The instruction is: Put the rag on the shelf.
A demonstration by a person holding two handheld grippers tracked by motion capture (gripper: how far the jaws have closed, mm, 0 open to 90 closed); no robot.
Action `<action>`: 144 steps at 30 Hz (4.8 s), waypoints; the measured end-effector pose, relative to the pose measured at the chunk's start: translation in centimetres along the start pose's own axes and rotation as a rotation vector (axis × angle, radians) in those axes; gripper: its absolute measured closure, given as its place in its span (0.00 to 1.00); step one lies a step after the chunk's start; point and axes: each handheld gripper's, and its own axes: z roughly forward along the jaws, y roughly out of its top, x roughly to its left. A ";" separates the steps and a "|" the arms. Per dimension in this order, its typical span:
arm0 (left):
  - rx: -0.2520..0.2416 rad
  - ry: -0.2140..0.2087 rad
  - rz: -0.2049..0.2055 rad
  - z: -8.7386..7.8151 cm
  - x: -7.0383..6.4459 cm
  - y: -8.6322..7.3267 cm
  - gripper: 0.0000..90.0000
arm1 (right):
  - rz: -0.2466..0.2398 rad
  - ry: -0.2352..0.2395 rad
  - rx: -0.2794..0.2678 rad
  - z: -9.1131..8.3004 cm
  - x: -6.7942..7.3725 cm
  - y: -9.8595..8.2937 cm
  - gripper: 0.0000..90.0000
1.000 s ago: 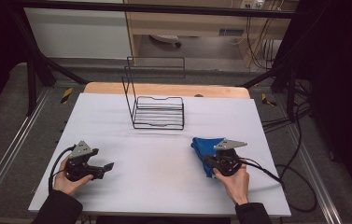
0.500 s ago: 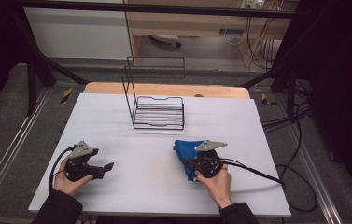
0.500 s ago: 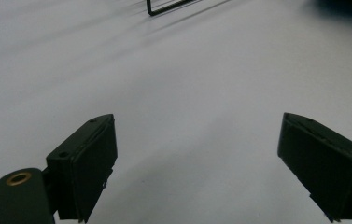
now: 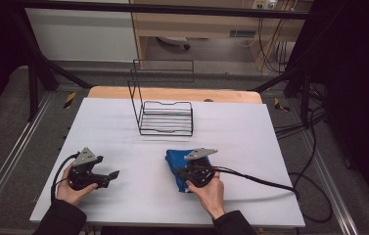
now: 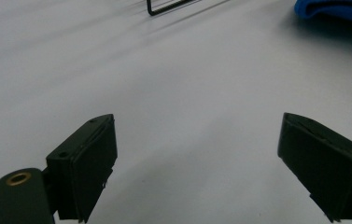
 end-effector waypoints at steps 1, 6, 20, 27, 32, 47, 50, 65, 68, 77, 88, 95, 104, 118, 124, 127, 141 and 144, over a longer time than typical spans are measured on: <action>0.000 0.000 0.000 0.0 0.0 0.0 0.13 | -0.008 -0.001 0.004 0.3 0.3 0.1 0.95; 0.000 0.000 0.000 0.0 0.0 0.0 0.13 | -0.030 0.029 0.024 1.8 1.5 0.2 0.95; 0.001 0.000 0.001 0.0 0.0 0.0 0.13 | -0.076 0.061 -0.013 0.6 1.2 0.5 0.55; 0.005 0.000 0.004 0.0 0.0 0.0 0.13 | -0.016 -0.078 -0.041 -3.0 -3.6 -0.6 0.53; 0.009 0.002 0.005 0.1 -0.1 0.0 0.13 | 0.043 -0.117 0.015 -4.1 -6.6 -3.8 0.62; 0.007 -0.005 0.010 0.1 -0.3 0.1 0.13 | 0.130 -0.063 0.069 -3.4 -6.5 -5.3 0.96; 0.006 -0.006 0.010 0.1 -0.3 0.1 0.13 | 0.156 -0.066 0.065 -3.7 -6.3 -5.2 0.98; 0.007 -0.011 0.008 0.2 -0.4 0.1 0.13 | 0.249 -0.127 0.071 -5.3 -4.8 -6.0 0.98; 0.007 -0.011 0.008 0.2 -0.5 0.1 0.13 | 0.247 -0.132 0.073 -5.2 -4.9 -6.0 0.97; 0.009 -0.005 0.003 0.5 -0.9 0.5 0.10 | 0.093 -0.128 -0.107 -6.3 -6.9 -5.9 0.43; 0.019 -0.003 0.018 1.4 -2.3 2.0 0.10 | 0.077 -0.099 -0.170 -7.2 -9.2 -5.9 0.13; 0.019 -0.019 0.020 2.2 -3.7 3.7 0.11 | 0.067 -0.103 -0.172 -7.4 -9.5 -5.7 0.07; 0.014 -0.052 0.043 3.9 -5.9 6.6 0.12 | 0.056 -0.103 -0.172 -7.4 -9.4 -5.8 0.05; 0.046 -0.065 0.014 7.7 -7.7 9.4 0.18 | 0.052 -0.104 -0.160 -7.3 -9.3 -5.9 0.05; 0.071 -0.062 -0.003 9.6 -8.1 10.0 0.24 | 0.050 -0.104 -0.154 -7.2 -9.3 -6.0 0.05; 0.085 -0.067 -0.013 10.4 -8.2 9.9 0.29 | 0.050 -0.104 -0.151 -7.1 -9.3 -6.0 0.05; 0.143 -0.067 -0.091 12.7 -8.5 9.2 0.58 | 0.053 -0.094 -0.131 -6.6 -9.2 -6.1 0.06; 0.156 -0.067 -0.088 13.0 -8.7 9.1 0.62 | 0.054 -0.092 -0.124 -6.5 -9.2 -6.1 0.06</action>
